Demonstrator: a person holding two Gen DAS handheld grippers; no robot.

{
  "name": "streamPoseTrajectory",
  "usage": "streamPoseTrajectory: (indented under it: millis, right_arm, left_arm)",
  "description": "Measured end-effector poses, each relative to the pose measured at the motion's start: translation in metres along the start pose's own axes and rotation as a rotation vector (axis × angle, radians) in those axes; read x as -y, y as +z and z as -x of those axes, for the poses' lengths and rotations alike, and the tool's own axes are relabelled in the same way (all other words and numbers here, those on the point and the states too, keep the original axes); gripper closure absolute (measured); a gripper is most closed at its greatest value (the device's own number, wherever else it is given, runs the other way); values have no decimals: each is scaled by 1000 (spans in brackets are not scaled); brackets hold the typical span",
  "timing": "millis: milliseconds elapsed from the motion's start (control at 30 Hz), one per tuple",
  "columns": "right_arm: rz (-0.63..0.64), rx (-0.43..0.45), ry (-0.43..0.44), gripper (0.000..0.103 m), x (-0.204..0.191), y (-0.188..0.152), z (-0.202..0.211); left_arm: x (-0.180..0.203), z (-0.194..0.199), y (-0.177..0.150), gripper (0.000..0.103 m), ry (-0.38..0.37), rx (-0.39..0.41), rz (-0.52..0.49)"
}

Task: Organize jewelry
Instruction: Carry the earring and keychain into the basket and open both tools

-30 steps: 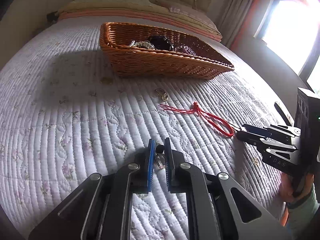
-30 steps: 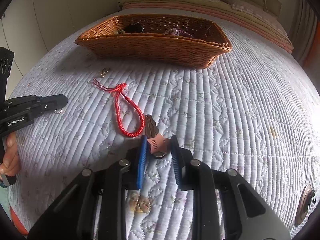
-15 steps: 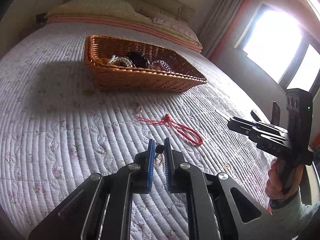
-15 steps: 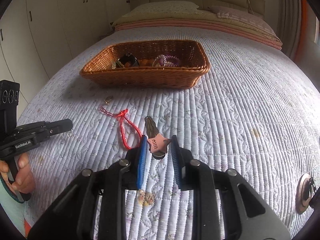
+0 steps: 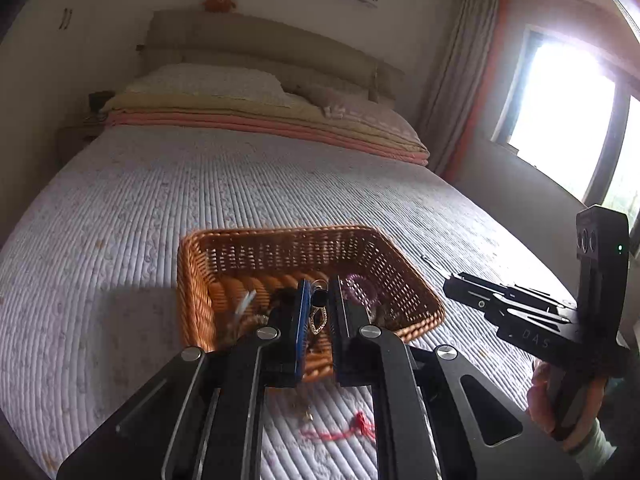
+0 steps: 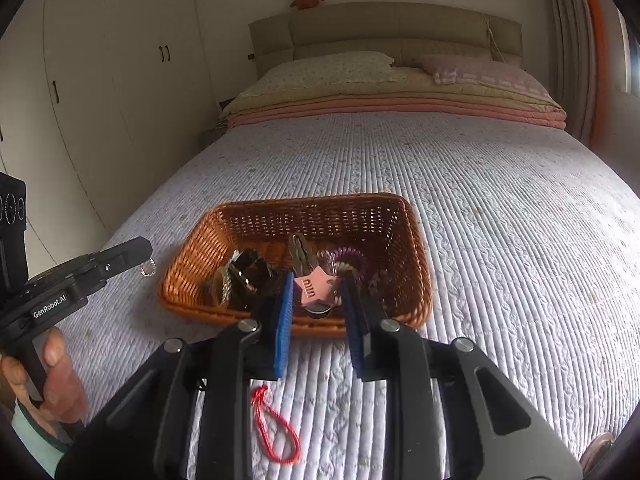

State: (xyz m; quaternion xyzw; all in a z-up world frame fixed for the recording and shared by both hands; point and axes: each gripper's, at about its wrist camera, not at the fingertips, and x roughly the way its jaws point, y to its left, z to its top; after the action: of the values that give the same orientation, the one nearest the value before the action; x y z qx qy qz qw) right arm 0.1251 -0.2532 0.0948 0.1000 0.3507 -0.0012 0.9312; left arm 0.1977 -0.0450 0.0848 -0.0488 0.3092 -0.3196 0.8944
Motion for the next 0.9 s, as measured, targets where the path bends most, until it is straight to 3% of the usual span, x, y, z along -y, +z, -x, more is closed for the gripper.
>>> streamPoseTrajectory:
  millis: [200, 500, 667, 900]
  right_arm:
    - [-41, -81, 11, 82, 10, 21, -63]
    - [-79, -208, 3, 82, 13, 17, -123]
    - [-124, -248, 58, 82, 21, 13, -136]
    - [-102, -228, 52, 81, 15, 12, -129]
  left_arm:
    - [-16, -37, 12, 95, 58, -25, 46]
    - [-36, -81, 1, 95, 120, -121, 82]
    - [-37, -89, -8, 95, 103, -162, 63]
    - [-36, -87, -11, 90, 105, -158, 71]
